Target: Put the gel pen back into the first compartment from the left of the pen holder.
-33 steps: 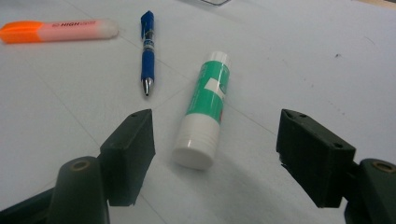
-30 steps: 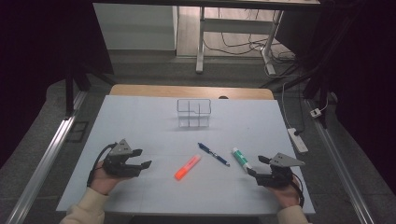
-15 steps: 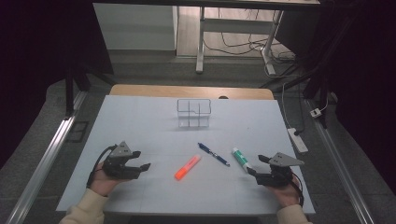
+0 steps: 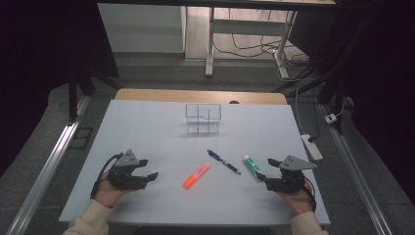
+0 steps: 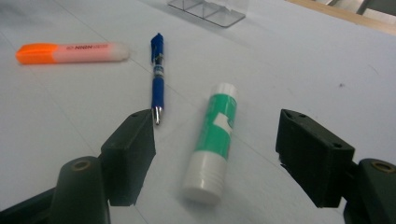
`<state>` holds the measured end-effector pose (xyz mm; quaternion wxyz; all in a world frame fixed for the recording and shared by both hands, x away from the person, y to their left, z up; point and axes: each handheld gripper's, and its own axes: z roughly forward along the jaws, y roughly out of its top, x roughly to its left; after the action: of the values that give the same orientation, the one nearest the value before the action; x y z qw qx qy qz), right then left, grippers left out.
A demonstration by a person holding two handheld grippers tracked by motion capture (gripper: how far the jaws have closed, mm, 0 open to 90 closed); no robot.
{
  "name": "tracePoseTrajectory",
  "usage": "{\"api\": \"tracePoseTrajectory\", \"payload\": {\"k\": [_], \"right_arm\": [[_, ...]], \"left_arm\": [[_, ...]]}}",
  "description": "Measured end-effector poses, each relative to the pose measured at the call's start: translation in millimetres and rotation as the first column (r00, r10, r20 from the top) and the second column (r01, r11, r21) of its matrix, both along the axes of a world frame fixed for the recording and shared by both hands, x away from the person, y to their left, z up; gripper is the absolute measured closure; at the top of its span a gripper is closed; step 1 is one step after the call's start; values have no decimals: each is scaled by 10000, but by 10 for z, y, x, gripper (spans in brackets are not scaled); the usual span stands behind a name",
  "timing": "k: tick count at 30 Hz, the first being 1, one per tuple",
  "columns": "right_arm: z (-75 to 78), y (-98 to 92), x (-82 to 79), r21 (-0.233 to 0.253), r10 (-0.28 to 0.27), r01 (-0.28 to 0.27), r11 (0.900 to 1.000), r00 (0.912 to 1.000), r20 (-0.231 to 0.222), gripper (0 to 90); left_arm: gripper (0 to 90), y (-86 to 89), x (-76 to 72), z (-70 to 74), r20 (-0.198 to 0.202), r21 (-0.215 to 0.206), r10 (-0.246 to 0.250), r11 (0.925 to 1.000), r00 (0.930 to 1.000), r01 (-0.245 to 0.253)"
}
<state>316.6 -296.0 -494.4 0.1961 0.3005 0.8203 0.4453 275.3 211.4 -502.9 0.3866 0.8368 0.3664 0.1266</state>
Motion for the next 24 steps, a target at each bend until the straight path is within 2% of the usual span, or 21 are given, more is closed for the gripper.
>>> {"api": "tracePoseTrajectory", "payload": {"k": [9,15,24], "right_arm": [[150,186,113,-150,346,-350,9993,9990,-297,264],[251,266,174,-173,416,-429,9989,9966,-708,263],[446,582,458,-416,620,-671,9969,9917,-1125,274]], "left_arm": [[342,10,-12,-16,-41,45,91,9999,10000,-91],[342,-1,-1,1,-33,-185,103,9998,9999,-104],[342,-11,91,-8,-131,-168,39,9999,9999,-41]]}}
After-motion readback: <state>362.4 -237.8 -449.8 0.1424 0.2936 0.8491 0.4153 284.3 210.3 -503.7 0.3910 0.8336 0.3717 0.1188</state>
